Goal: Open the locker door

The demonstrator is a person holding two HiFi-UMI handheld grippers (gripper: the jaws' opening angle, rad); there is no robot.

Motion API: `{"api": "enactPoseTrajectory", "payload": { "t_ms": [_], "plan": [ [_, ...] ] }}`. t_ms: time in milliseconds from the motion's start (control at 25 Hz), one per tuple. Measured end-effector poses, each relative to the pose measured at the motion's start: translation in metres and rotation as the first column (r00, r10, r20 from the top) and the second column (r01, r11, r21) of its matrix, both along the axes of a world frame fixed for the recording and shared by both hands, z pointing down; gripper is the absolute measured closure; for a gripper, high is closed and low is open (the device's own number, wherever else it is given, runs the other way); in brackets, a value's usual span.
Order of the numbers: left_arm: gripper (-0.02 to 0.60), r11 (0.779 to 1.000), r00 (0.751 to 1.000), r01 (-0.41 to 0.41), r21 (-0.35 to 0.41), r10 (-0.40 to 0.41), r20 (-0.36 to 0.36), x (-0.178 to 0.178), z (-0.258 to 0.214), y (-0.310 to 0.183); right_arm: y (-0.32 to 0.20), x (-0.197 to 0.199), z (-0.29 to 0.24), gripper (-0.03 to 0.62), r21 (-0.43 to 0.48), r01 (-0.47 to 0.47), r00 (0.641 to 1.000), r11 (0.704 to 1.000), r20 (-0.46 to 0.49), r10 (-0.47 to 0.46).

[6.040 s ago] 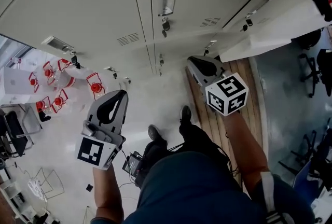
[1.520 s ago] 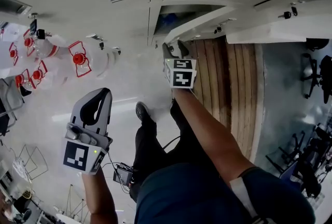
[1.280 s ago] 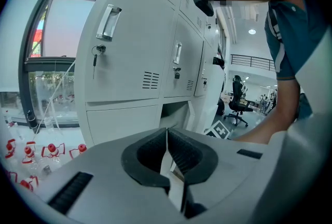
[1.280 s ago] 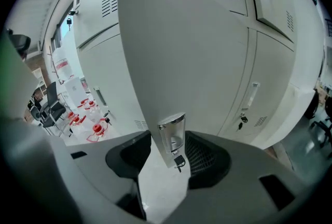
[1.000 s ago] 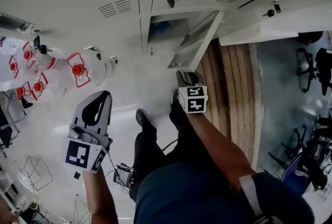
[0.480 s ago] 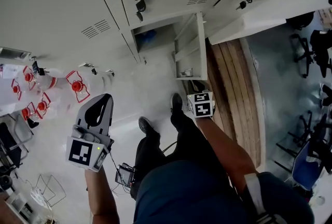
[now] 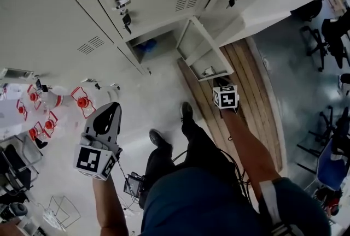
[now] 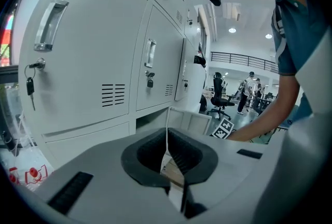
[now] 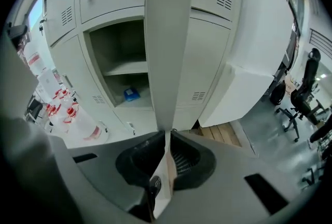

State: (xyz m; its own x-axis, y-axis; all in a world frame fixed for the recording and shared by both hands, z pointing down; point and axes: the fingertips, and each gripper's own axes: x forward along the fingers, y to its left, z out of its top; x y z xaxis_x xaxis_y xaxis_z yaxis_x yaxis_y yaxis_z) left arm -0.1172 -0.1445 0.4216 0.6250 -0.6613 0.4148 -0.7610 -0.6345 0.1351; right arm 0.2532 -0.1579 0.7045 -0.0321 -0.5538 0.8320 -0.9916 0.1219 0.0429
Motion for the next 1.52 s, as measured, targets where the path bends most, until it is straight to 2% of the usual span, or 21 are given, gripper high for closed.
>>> {"api": "enactPoseTrajectory", "payload": {
  "t_ms": [400,800,1160,1520],
  "plan": [
    [0.555,1.000,1.000,0.002,0.015,-0.003,0.016,0.009,-0.026,0.010,0.000,0.010,-0.022,0.537,0.025,-0.031,0.999,0.999,0.027,0.031],
    [0.555,0.999,1.000,0.010,0.042,-0.010,0.008,0.009,-0.054,0.030,0.009,0.004,-0.076,0.537,0.112,-0.057,0.996,0.992,0.081,0.048],
    [0.555,0.998,1.000,0.017,0.062,-0.016,-0.009,-0.004,-0.065,0.054,0.017,-0.002,-0.125,0.537,0.178,-0.096,0.988,0.979,0.139,0.071],
    [0.555,0.997,0.999,0.038,0.063,-0.037,-0.013,-0.017,-0.067,0.068,0.017,-0.011,-0.147,0.547,0.220,-0.153,0.979,0.963,0.166,0.118]
  ]
}}
